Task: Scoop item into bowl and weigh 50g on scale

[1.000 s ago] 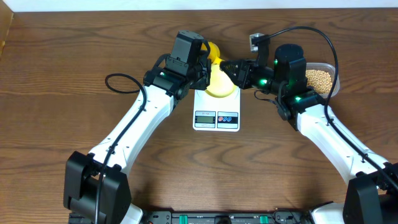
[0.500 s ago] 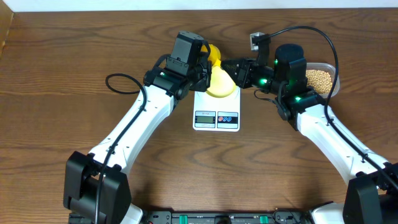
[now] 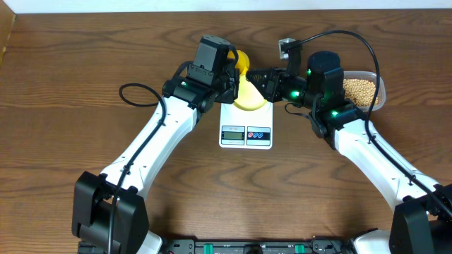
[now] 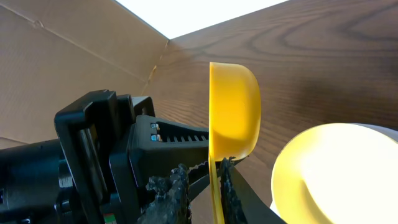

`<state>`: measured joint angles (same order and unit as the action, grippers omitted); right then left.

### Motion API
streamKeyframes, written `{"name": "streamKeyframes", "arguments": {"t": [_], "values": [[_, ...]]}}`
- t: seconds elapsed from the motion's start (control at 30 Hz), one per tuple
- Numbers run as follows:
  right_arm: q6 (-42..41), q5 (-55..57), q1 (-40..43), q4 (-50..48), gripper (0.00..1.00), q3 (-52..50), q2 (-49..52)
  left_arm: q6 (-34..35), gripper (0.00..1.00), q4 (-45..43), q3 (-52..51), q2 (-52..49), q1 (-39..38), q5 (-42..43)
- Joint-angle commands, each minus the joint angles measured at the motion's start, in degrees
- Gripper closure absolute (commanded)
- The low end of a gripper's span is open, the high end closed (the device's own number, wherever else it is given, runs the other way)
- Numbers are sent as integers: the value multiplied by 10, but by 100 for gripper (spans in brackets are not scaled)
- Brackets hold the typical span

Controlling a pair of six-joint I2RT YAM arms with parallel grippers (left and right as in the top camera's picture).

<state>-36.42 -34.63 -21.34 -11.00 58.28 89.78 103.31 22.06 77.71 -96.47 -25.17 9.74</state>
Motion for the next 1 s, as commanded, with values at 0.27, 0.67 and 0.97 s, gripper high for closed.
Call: {"name": "streamKeyframes", "arguments": {"t": [0.27,0.67,0.97], "values": [[2,7,-6,-1,99,10,2,1,92,1,4,0,-3,3],[1,44,5,20,99,10,2,1,62,-2,4,0,6,0],[42,47,33,54,99,10,2,-211,59,-86,4,8,53,3]]}}
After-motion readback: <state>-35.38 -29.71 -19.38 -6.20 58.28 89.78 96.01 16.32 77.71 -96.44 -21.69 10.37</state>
